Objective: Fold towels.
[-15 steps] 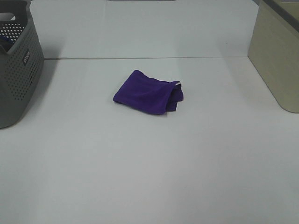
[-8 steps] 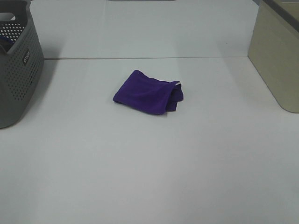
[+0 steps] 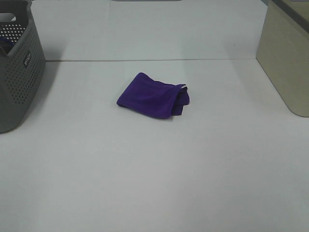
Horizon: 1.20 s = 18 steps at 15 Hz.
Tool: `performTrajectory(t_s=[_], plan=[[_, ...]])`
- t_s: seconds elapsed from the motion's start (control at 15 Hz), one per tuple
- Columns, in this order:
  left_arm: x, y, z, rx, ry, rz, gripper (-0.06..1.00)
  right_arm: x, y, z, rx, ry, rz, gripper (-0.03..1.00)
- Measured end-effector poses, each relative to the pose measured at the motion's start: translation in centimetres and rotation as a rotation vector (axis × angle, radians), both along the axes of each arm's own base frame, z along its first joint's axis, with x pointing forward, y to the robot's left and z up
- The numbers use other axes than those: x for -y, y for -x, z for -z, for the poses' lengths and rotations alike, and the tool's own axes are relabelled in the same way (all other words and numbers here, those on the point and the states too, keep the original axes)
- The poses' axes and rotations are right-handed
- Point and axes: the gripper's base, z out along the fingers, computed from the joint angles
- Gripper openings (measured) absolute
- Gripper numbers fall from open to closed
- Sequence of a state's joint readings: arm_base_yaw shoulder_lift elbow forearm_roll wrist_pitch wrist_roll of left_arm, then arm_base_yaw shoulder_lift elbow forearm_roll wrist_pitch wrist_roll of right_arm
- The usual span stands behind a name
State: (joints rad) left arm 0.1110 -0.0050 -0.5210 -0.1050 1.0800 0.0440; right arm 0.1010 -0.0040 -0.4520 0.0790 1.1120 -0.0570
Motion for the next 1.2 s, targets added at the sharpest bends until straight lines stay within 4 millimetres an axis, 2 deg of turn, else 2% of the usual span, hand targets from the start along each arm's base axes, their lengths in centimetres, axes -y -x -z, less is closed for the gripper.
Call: performTrajectory(t_s=[1.2], plan=[[0.0,0.0,0.0,0.0,0.0,0.0,0.88,0.18,-0.02,0.01,0.002,0.02,0.011,0.9]])
